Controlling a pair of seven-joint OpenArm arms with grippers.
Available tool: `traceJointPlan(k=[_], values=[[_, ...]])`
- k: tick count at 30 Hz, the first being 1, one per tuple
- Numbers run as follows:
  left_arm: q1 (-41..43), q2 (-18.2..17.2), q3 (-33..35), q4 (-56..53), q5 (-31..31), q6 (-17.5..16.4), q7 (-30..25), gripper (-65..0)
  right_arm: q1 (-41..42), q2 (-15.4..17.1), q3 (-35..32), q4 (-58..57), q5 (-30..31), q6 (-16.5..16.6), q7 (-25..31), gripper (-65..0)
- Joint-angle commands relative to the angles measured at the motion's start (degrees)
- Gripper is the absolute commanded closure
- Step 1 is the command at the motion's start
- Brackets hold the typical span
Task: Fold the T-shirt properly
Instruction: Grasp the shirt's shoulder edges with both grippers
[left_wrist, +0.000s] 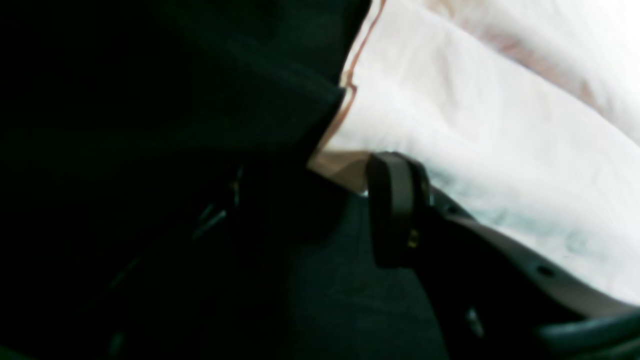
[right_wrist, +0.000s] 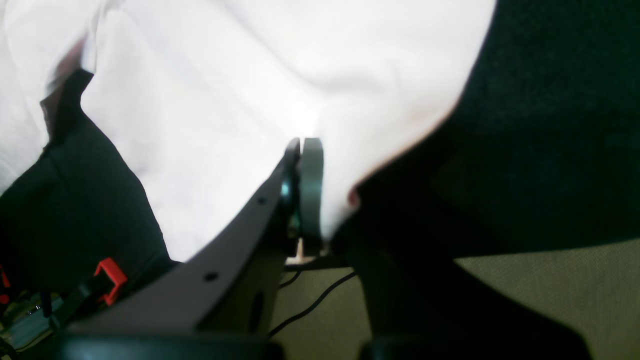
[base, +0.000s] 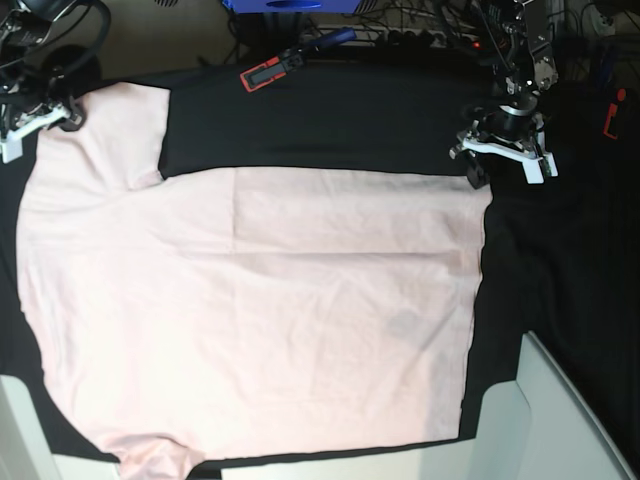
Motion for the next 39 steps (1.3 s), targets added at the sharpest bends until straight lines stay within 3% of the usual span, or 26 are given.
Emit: traceJointPlan(k=[1,16,22,24,27,29,35,37,39], values=[[-0.3,-0.3,0.0,0.8,-0.4,-0.3,-1.2,-31.9,0.1,0.8,0.0,0.7,0.6,0.4,0.8,0.0],[-2.8,-0.1,0.3,0.6,-0.4,-0.3,-0.9,-31.9,0.4,0.8,0.0,0.7,0.6,0.4,0.8,0.0],[-2.8,-0.2,4.9,0.3,-0.4,-0.3,-1.2,-30.7,0.4,0.8,0.0,0.7,0.6,0.4,0.8,0.0],[-2.8,-0.1,5.3,0.3,-0.4,-0.3,-1.2,-27.0,0.4,0.8,0.0,0.7,0.6,0.4,0.8,0.0],[-2.8,0.7,4.8,0.2,-0.4,-0.3,-1.2,-13.3,0.4,0.8,0.0,0.7,0.6,0.4,0.8,0.0],[-2.8,0.7,4.8,0.2,-0.4,-0.3,-1.2,-7.9,0.4,0.8,0.0,0.7,0.6,0.4,0.8,0.0],[-2.5,0.7,4.7,0.3,-0.4,-0.3,-1.2,-6.2,0.4,0.8,0.0,0.7,0.6,0.4,0.8,0.0],[-2.4,0.7,4.7,0.3,-0.4,-0.3,-1.2,0.0,0.4,0.8,0.0,0.7,0.6,0.4,0.8,0.0],[-2.2,0.6,4.7,0.4,-0.4,-0.3,-1.2,0.0,0.4,0.8,0.0,0.7,0.6,0.4,0.8,0.0]])
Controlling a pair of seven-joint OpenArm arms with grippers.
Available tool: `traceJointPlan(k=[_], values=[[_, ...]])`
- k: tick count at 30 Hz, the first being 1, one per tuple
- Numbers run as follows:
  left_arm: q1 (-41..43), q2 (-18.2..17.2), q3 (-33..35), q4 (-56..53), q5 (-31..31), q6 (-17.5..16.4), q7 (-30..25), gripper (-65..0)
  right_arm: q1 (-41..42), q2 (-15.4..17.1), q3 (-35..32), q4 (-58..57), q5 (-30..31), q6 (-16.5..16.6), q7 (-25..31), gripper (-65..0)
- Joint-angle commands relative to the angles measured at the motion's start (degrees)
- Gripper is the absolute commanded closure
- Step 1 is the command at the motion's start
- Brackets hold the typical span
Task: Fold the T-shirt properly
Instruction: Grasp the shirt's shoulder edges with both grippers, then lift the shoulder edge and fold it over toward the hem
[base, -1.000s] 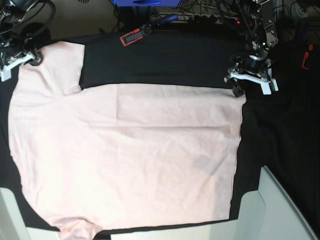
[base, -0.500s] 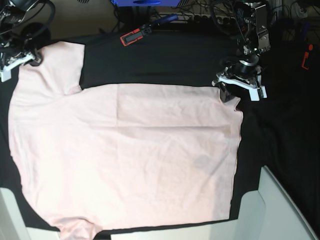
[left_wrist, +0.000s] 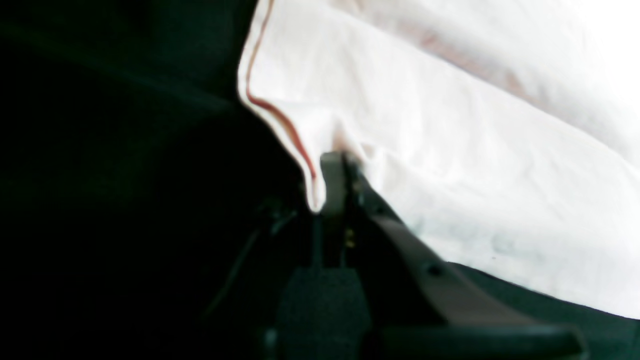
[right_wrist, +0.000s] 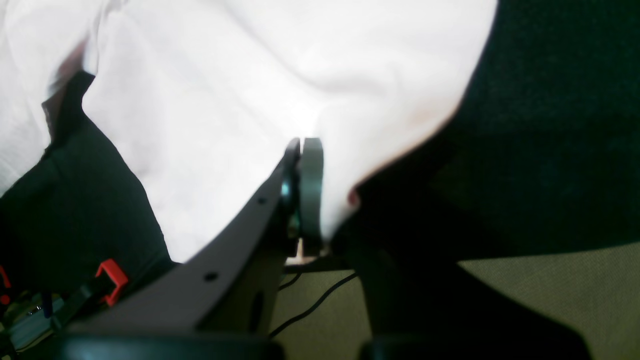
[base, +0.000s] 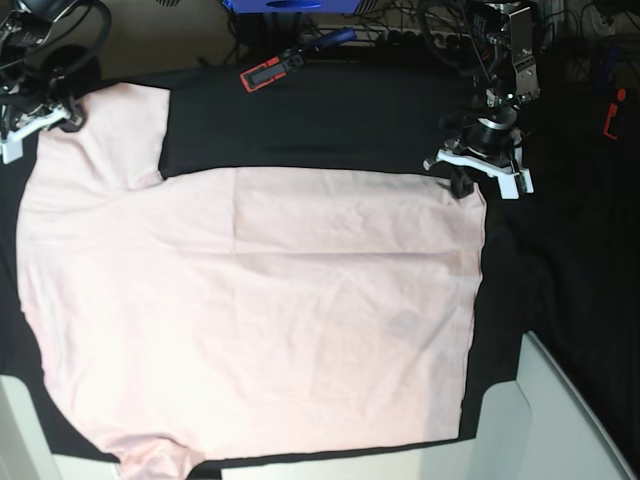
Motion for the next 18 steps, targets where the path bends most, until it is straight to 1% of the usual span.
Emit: traceJointPlan(k=[1,5,10,15,18], values=[[0.6,-0.4,-0.1,1.3,-0.4,-0.2,-1.4,0.0,0.2,0.9,0.0,0.7,0.5,0.4,0.8,0.0],[2.9,-0.5,-0.3,3.8,-0.3,-0.2,-1.4,0.0,-0.1,1.1,0.0,2.3,0.4,0.4,0.8,0.0],[6.2,-0.2,-4.3,8.6,-0.3,-0.2,-1.1,0.0,-1.5,1.0,0.4,7.2,0.6,0.4,0.1,0.0],[9.5,-0.4,-6.4,12.1,-0.3,-0.2,-1.1,0.0,-2.9,0.8,0.4,10.3,0.7,0.4,-4.4,0.0],[11.7,-0.4,-7.0,14.2,-0.3,-0.2,-1.1,0.0,-3.7,0.8,0.5,10.8,0.8,0.4,-5.6,0.0]])
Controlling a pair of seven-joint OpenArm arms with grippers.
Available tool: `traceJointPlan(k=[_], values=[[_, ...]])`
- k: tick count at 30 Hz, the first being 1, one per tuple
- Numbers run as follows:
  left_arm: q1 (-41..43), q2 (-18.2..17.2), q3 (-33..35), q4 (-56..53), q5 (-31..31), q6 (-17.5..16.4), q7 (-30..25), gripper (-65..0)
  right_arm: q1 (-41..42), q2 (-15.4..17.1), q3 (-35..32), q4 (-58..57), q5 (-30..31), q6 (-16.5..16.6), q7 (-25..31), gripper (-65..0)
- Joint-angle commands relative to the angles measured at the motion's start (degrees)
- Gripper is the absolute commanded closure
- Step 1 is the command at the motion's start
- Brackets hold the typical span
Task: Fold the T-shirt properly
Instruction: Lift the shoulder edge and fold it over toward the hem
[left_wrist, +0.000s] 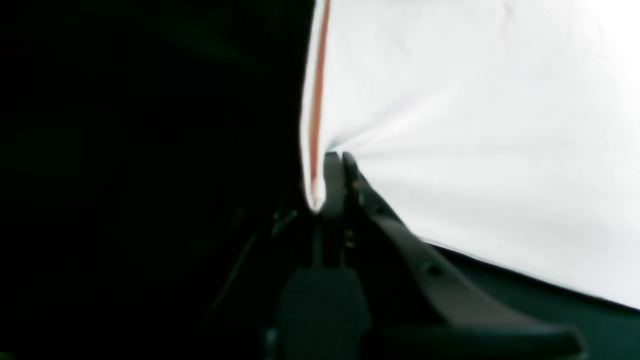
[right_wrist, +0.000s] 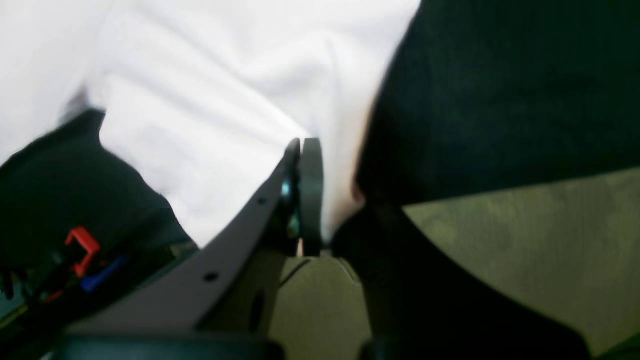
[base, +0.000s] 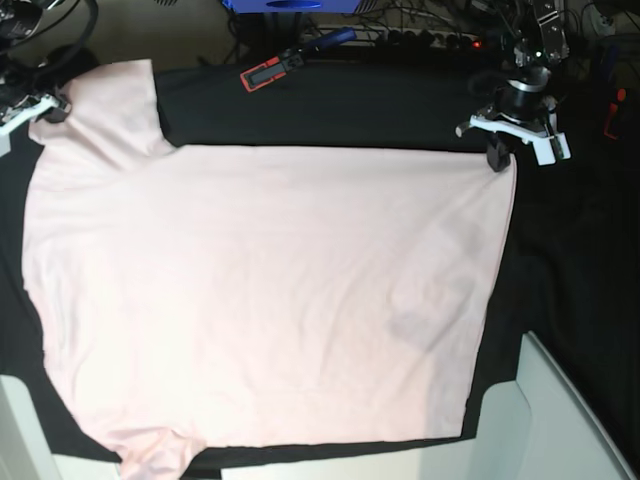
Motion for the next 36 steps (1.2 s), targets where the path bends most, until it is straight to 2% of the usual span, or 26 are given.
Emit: traceJointPlan(k=[1,5,10,13,22,33,36], values=[[0.8,-0.4,-0.4,1.6,-0.4,0.0,-1.6,0.0,-0.6,0.9,0.5,1.8,0.4,0.4,0.0,0.0],[2.9,-0.2,-0.4,2.5,-0.4,0.0,-1.6,0.0,-2.7,-0.4,0.5,4.9,0.4,0.4,-0.5,0.0],[4.8,-0.1,-0.4,2.8,-0.4,0.0,-1.6,0.0,-4.5,-1.5,0.6,8.7,0.6,0.4,-4.1,0.0],[6.2,-0.1,-0.4,4.6,-0.4,0.0,-1.6,0.0,-5.1,-1.7,2.8,10.5,2.6,0.4,-4.5,0.0],[9.4,-0.1,-0.4,7.5,-0.4,0.0,-1.6,0.0,-6.6,-1.6,3.8,14.7,3.3,0.4,-7.9,0.0],[9.6,0.0,-0.5,11.3,-0.4,0.0,-1.6,0.0,-3.6,-1.2,3.1,14.7,2.8,0.4,-8.2,0.0],[9.0,0.1,-0.5,12.7,-0.4,0.3,-1.5,0.0,-2.6,0.1,2.8,14.5,2.8,0.4,-8.3,0.0]])
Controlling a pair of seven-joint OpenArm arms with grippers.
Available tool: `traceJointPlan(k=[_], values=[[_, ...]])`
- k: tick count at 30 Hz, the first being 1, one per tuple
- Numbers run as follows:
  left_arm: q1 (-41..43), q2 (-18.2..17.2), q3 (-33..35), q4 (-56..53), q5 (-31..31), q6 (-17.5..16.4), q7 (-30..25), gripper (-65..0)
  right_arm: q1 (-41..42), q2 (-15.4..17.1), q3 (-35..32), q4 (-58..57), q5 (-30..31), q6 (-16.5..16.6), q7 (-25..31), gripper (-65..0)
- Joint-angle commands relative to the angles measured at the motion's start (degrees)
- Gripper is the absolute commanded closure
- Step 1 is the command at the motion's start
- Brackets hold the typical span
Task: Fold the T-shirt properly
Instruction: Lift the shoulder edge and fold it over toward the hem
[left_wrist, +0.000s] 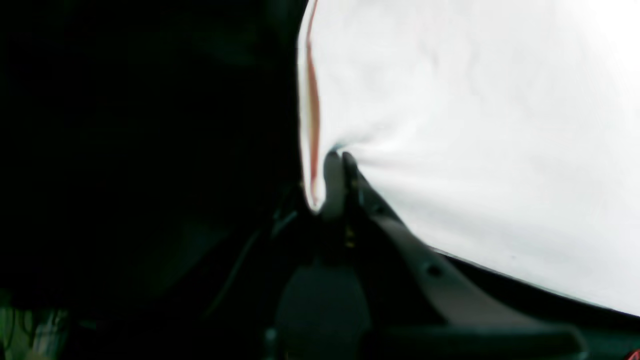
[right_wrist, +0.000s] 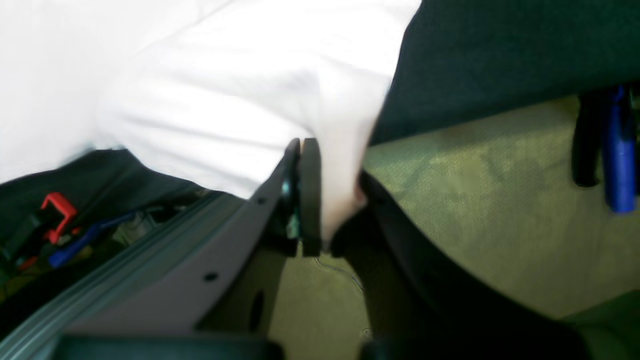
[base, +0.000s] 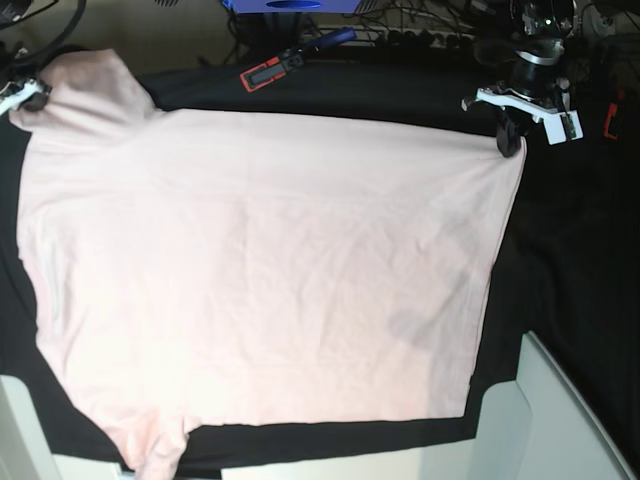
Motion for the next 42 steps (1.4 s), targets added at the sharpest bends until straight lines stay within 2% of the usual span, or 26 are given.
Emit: traceJointPlan(k=[1,4,8,13,22,27,29,33,42], values=[[-0.2,-0.3,-0.3,1.0,-0.5,0.3,-1.5,0.0,1.0,1.7,-0.7,0.7,0.7,0.3,0.1,0.0],[-1.7,-0.3,-0.2,0.5,-0.5,0.3,-1.4,0.0,2.0,2.9,-1.5,0.6,1.2,0.3,-0.3,0.0],[-3.3,-0.3,-0.1,-0.4,-0.5,0.3,-1.4,0.0,4.8,2.9,-1.5,0.5,1.0,0.3,-0.6,0.0],[-5.0,-0.3,-0.2,-1.9,-0.5,4.7,-1.4,0.0,7.3,3.7,-1.6,0.4,0.7,0.3,-0.7,0.0],[-8.0,-0.3,0.2,-2.1,-0.5,4.8,-1.4,0.0,11.2,7.0,-1.6,-7.4,0.7,0.3,-0.5,0.0],[-11.6,-0.3,-0.2,-3.0,-0.5,4.9,5.6,0.0,13.0,7.7,-1.6,-7.9,0.7,0.3,-0.6,0.0],[-12.5,-0.3,0.0,-3.0,-0.5,4.9,6.8,0.0,13.7,8.0,-1.6,-8.0,0.7,0.3,-0.5,0.0],[-14.5,-0.3,0.2,-3.2,-0.5,4.9,7.1,0.0,15.5,9.1,-1.6,-8.1,0.7,0.3,-0.6,0.0],[-18.9,-0.3,0.2,-9.0,-0.4,4.9,7.1,0.0,20.8,12.9,-1.7,-17.0,0.8,0.3,-0.1,0.0]])
